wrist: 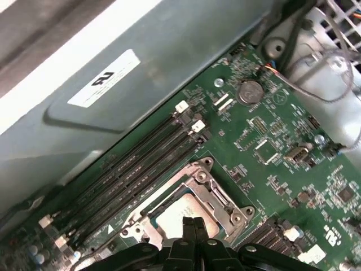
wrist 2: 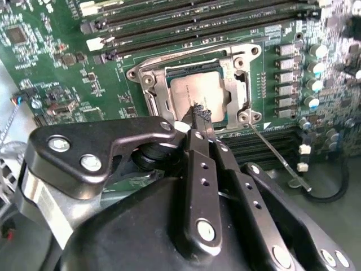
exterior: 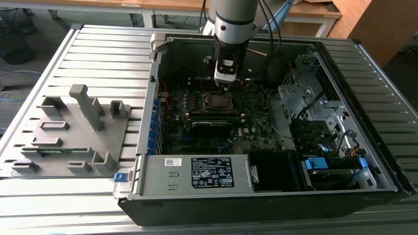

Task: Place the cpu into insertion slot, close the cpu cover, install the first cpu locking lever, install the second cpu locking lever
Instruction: 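Close the cpu cover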

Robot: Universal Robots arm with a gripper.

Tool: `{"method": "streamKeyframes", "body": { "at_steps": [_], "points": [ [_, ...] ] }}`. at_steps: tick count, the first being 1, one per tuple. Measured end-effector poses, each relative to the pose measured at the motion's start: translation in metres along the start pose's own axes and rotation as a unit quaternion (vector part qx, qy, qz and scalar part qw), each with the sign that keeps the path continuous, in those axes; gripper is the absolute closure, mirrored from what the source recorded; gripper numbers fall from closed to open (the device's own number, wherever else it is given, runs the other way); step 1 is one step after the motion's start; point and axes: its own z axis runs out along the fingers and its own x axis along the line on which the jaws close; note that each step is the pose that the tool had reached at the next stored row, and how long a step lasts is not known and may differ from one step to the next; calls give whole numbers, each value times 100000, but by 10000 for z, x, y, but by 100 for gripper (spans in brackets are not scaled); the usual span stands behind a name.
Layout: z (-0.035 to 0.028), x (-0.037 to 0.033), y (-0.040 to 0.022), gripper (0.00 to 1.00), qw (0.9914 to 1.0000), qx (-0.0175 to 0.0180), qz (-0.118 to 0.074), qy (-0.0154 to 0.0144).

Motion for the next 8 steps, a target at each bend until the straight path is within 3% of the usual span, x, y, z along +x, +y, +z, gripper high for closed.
{"method": "streamKeyframes", "body": {
  "at_steps": [4, 8],
  "points": [
    [2, 0, 0, 89, 99936, 26, -3584, 81],
    [4, 0, 0, 89, 99744, 47, -7152, 162]
  ]
}}
